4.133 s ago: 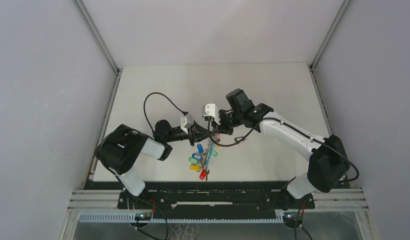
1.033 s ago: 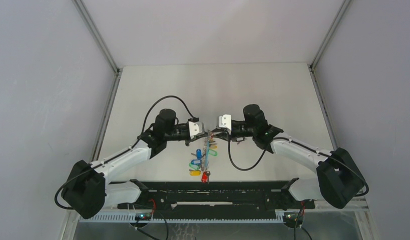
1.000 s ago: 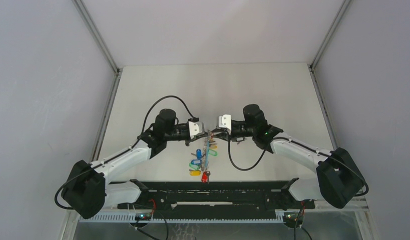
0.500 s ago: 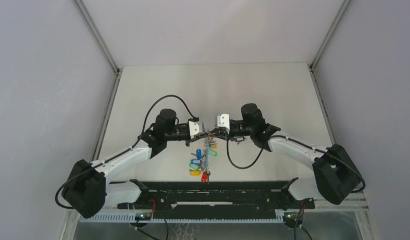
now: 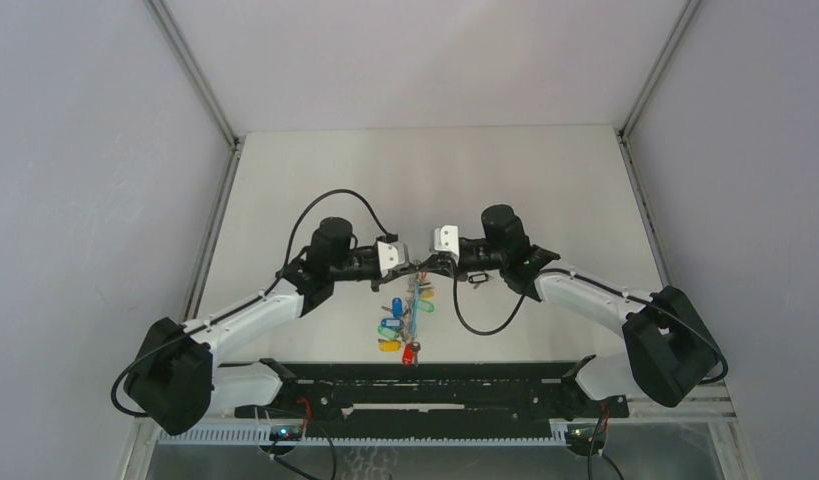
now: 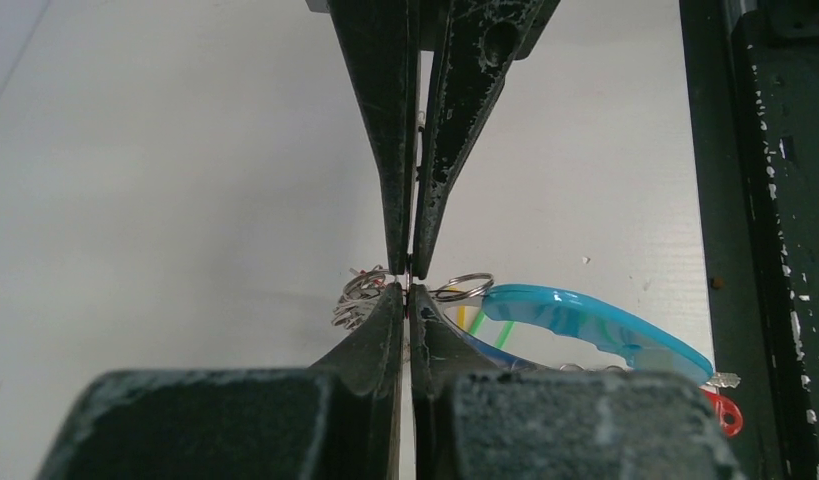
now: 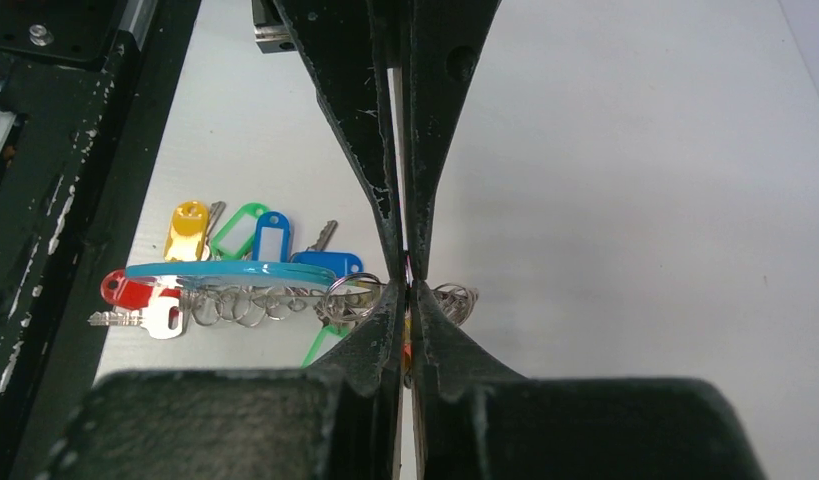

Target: Put the keys on the keyring

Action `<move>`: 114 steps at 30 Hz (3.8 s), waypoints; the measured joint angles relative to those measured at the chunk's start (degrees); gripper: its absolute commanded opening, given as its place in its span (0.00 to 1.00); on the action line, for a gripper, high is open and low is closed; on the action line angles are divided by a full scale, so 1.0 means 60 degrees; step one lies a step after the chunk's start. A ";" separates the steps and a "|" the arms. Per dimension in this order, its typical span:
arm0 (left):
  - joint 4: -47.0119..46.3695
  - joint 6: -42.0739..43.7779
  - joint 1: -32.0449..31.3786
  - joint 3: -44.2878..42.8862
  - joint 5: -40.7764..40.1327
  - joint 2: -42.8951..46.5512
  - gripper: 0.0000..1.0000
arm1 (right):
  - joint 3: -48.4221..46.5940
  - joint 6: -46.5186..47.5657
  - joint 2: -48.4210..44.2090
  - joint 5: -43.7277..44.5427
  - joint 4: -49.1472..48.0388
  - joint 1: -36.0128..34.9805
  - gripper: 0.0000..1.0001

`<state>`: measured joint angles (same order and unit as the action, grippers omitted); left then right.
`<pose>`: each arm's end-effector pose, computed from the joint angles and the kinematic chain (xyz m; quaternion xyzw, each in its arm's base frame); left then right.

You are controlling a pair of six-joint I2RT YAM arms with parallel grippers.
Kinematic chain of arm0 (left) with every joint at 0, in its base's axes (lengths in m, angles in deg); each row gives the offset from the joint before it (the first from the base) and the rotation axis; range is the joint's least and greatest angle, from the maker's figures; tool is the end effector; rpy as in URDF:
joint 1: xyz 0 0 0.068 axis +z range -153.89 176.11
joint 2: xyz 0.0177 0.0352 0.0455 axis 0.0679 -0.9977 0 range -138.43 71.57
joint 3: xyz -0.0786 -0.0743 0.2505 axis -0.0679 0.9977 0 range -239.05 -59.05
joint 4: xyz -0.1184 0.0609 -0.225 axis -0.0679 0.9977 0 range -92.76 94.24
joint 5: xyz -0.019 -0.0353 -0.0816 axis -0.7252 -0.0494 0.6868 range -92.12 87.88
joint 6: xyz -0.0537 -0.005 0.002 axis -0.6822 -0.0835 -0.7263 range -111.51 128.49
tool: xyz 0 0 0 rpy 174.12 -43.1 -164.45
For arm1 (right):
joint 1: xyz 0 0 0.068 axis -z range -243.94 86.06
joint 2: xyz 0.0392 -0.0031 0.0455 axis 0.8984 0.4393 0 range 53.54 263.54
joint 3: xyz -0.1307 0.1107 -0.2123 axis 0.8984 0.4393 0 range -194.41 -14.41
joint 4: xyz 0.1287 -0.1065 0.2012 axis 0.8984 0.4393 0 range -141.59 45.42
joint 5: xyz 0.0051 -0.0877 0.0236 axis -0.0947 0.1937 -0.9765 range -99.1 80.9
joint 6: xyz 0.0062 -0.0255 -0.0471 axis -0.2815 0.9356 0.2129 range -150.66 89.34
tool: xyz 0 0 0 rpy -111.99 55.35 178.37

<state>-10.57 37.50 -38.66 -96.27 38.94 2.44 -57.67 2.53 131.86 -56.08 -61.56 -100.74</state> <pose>0.1983 -0.1662 0.2404 0.5771 0.5665 -0.3195 0.4940 0.2172 0.1950 0.2387 -0.6190 0.5113 0.3517 0.4814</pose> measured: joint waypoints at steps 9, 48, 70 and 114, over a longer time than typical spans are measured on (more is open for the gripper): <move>-0.0659 0.0015 0.0033 0.0076 -0.0066 0.0000 0.29 | 0.0033 -0.0703 -0.0007 -0.0397 -0.0503 0.0321 0.00; -0.3373 -0.0772 0.0637 0.1151 0.1220 -0.0339 0.06 | 0.0525 -0.1708 -0.0018 -0.0863 -0.2036 0.0576 0.00; -0.2805 -0.1093 0.0652 0.1122 0.0823 -0.0291 0.00 | 0.0528 -0.3861 -0.2299 0.2991 0.1315 0.0736 0.39; -0.2579 -0.1096 0.0656 0.1122 0.0681 -0.0284 0.00 | -0.2499 -0.1759 0.3373 0.9551 0.7683 -0.0044 0.32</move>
<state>-26.05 30.93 -34.72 -89.53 43.03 0.74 -72.67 -8.02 152.10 1.23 -15.47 -101.00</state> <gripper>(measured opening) 0.009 0.327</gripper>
